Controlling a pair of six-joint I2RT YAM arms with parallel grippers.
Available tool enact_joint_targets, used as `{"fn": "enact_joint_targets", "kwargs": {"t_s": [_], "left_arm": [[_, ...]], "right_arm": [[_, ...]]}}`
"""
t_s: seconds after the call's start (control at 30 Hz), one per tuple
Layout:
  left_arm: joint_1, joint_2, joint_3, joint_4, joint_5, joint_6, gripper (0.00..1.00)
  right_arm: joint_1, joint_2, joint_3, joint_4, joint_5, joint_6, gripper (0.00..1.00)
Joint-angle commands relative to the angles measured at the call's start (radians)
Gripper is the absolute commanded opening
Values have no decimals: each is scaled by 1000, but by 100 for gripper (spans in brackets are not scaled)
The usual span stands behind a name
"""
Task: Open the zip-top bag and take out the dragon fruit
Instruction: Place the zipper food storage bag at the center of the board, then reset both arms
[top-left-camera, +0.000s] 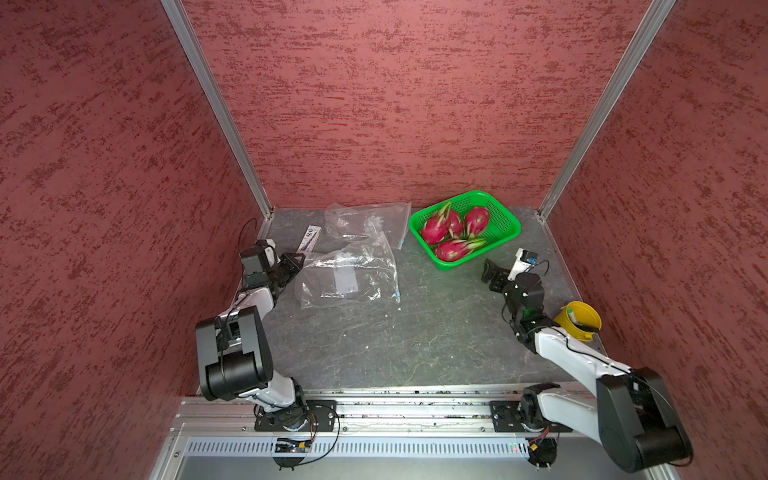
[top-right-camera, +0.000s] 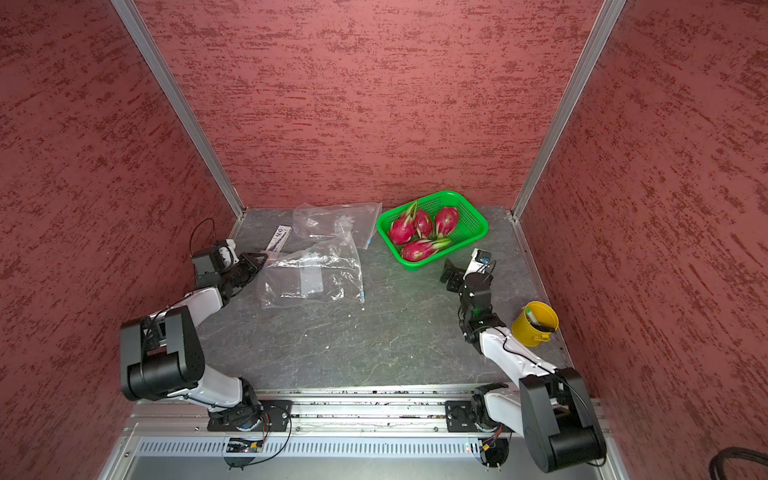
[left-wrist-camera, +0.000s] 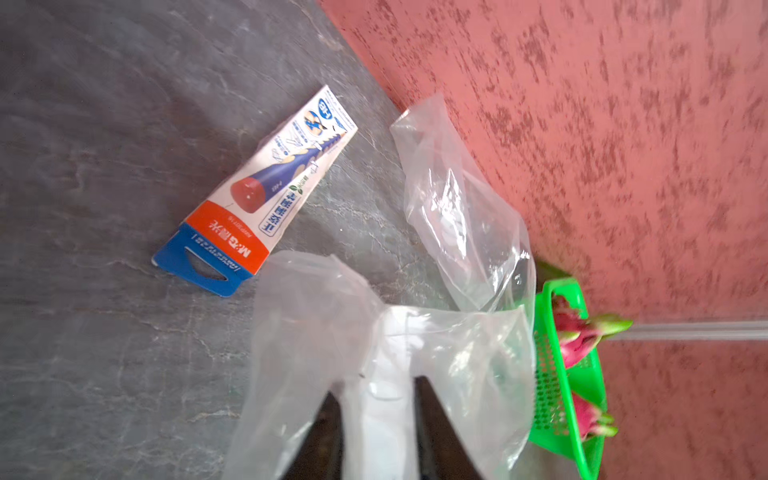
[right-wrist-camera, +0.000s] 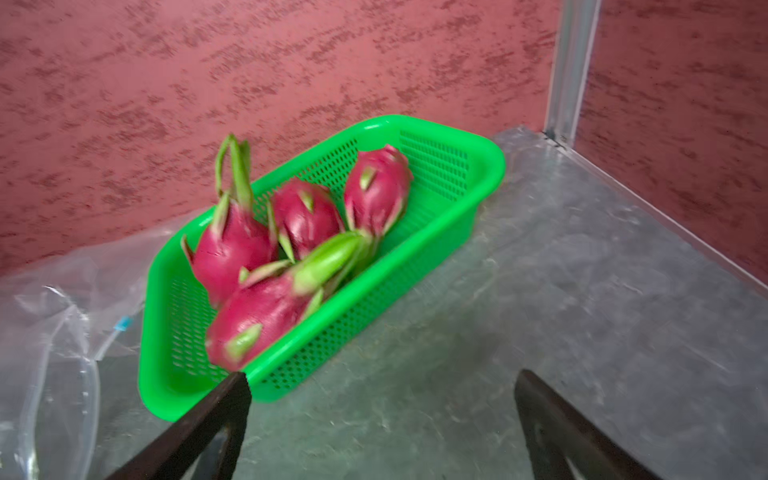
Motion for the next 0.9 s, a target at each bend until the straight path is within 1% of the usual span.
{"fn": "enact_joint_targets", "kwargs": {"t_s": [0.0, 0.1, 0.2, 0.27, 0.37, 0.4, 0.43, 0.5, 0.53, 0.57, 0.6, 0.63, 0.67, 0.7, 0.73, 0.77, 0.8, 0.87], "left_arm": [[5, -25, 31, -37, -30, 19, 100], [5, -95, 25, -97, -97, 60, 100], [-1, -184, -1, -129, -207, 117, 100], [-18, -242, -35, -116, -279, 162, 100], [-74, -317, -95, -70, -392, 247, 100], [-102, -335, -119, -43, -431, 293, 100], [-128, -347, -141, -14, -457, 333, 100], [-181, -362, -193, 66, -496, 408, 100], [-197, -363, -215, 103, -510, 431, 100], [-210, -362, -241, 151, -517, 458, 100], [-220, -357, -269, 205, -518, 479, 100], [-225, -350, -292, 256, -520, 492, 100], [-229, -334, -317, 326, -520, 503, 100], [-233, -312, -336, 377, -518, 512, 100], [-235, -293, -345, 404, -517, 517, 100], [-241, -265, -349, 421, -513, 521, 100], [-248, -238, -351, 439, -510, 527, 100], [-270, -186, -358, 503, -505, 539, 100]], "right_arm": [[-8, -46, -17, 45, 107, -79, 98], [-14, -46, -37, 92, 171, -164, 99], [-29, 11, -86, 240, 225, -230, 99], [-44, 72, -135, 387, 213, -261, 99], [-51, 189, -224, 751, 200, -327, 98], [-55, 222, -235, 832, 187, -341, 99], [-70, 249, -235, 872, 176, -315, 98], [-94, 307, -207, 870, 117, -301, 99], [-103, 356, -202, 903, 97, -305, 98], [-114, 337, -187, 828, 69, -290, 99], [-138, 330, -187, 818, 12, -281, 99], [-153, 347, -202, 855, -29, -275, 98], [-165, 397, -220, 939, -79, -280, 98], [-168, 421, -229, 993, -94, -287, 98], [-168, 387, -218, 903, -105, -286, 98], [-170, 384, -204, 885, -123, -289, 98], [-171, 407, -203, 916, -129, -298, 99], [-175, 398, -182, 859, -119, -281, 99]]}}
